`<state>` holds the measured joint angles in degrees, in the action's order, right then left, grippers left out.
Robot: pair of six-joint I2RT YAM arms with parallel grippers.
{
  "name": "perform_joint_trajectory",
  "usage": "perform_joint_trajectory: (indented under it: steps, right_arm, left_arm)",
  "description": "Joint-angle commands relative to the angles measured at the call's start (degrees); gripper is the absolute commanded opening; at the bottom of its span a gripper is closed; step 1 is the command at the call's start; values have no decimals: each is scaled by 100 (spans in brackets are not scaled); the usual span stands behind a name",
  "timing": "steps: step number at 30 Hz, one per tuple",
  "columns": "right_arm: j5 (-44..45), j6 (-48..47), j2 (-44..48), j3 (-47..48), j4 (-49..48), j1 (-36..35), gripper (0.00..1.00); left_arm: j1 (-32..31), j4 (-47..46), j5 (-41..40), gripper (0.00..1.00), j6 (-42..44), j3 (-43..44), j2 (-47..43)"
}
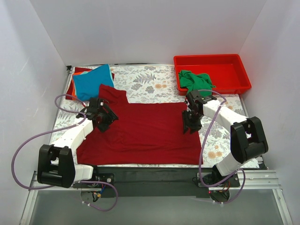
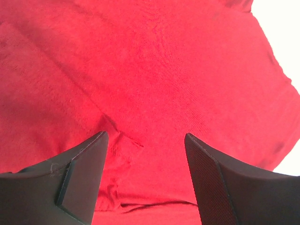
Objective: Fold and stack the t-shirts
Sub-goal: Fold the tshirt
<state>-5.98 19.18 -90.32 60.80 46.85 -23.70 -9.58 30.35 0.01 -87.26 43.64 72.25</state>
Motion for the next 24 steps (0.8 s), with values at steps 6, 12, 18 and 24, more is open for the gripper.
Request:
perform_joint_trajectory:
  steps: [6, 12, 18, 24]
  right_arm:
    - [290, -11, 6, -595, -290, -3, 49]
    - [431, 16, 67, -780, -352, -3, 49]
    - [571, -19, 349, -35, -133, 6, 49]
    - [1397, -238, 332, 942, -71, 199, 49]
  left_arm:
    - [18, -433, 175, 65, 254, -399, 272]
    - [18, -486, 78, 65, 254, -786, 185]
    - [27, -294, 78, 65, 350, -340, -71]
    - [193, -196, 333, 65, 702, 1005, 175]
